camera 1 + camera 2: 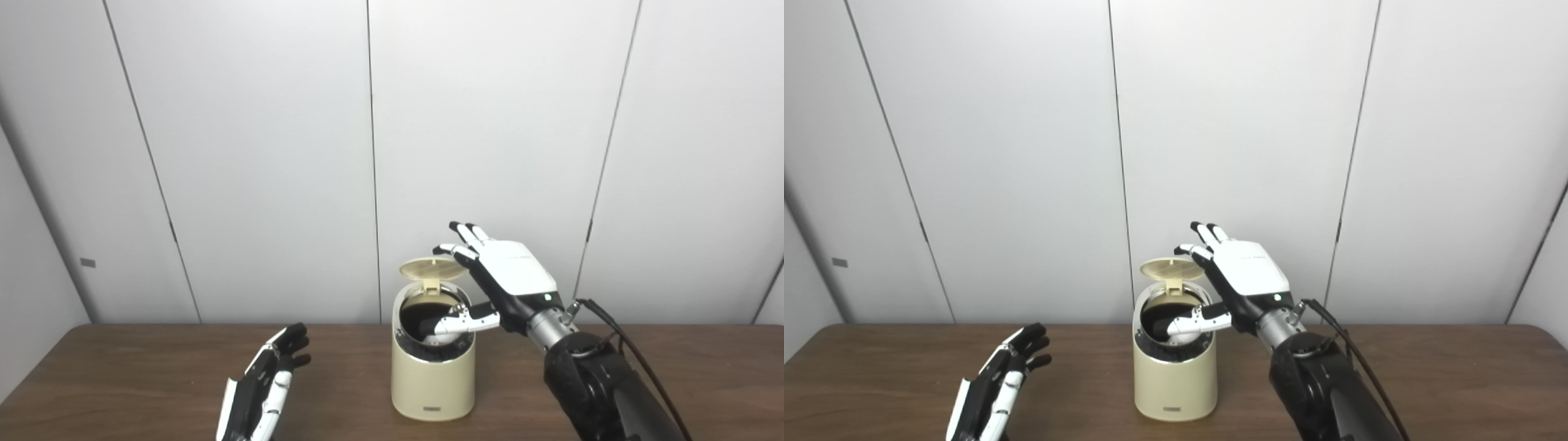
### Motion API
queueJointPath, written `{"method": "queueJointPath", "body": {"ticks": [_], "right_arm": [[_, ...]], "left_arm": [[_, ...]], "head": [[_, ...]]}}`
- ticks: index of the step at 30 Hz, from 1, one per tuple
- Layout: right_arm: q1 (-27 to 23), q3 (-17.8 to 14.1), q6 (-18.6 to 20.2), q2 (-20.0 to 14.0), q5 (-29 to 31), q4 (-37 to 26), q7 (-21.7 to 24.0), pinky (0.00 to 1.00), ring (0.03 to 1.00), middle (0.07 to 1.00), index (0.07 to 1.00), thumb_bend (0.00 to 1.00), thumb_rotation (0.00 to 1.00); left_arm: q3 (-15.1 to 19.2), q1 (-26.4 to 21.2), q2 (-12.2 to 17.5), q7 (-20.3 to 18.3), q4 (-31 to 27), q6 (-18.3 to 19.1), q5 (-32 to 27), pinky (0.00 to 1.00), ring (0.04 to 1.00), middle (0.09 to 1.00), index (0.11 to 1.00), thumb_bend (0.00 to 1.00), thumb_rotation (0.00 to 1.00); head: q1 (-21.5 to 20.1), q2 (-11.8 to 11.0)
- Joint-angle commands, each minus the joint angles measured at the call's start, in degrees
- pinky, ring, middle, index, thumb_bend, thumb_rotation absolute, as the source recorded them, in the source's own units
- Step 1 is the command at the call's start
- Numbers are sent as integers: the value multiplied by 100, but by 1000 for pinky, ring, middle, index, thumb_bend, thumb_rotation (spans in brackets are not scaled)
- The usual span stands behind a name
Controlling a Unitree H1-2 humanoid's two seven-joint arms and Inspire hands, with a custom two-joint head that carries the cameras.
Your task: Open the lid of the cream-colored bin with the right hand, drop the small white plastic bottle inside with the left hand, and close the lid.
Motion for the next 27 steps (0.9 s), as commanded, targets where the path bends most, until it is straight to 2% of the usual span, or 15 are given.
{"method": "queueJointPath", "body": {"ticks": [1,5,15,20,27], "right_arm": [[-266,-49,12,16,2,-128,-201,915,1000,1000,801,969,792],[-197,-36,-14,45,-2,-170,-308,899,1000,999,753,960,761],[120,-82,-130,71,127,-560,-505,867,1000,980,700,952,780],[316,-100,-53,101,164,-882,-458,864,996,972,686,949,765],[552,-114,38,148,167,-1119,-357,900,1000,970,668,949,780]], "left_arm": [[48,-149,-17,-69,-113,-126,-37,780,845,854,822,441,669],[98,-155,-14,-102,-138,-126,-26,780,841,851,823,448,660],[89,-160,23,-50,-215,-125,76,768,840,852,819,447,655],[80,-158,8,-21,-225,-125,94,768,836,850,819,480,667],[88,-132,-15,-46,-310,-125,32,757,829,845,819,462,653]], "head": [[-15,26],[-28,50],[-62,145],[-63,173],[-61,255]]}}
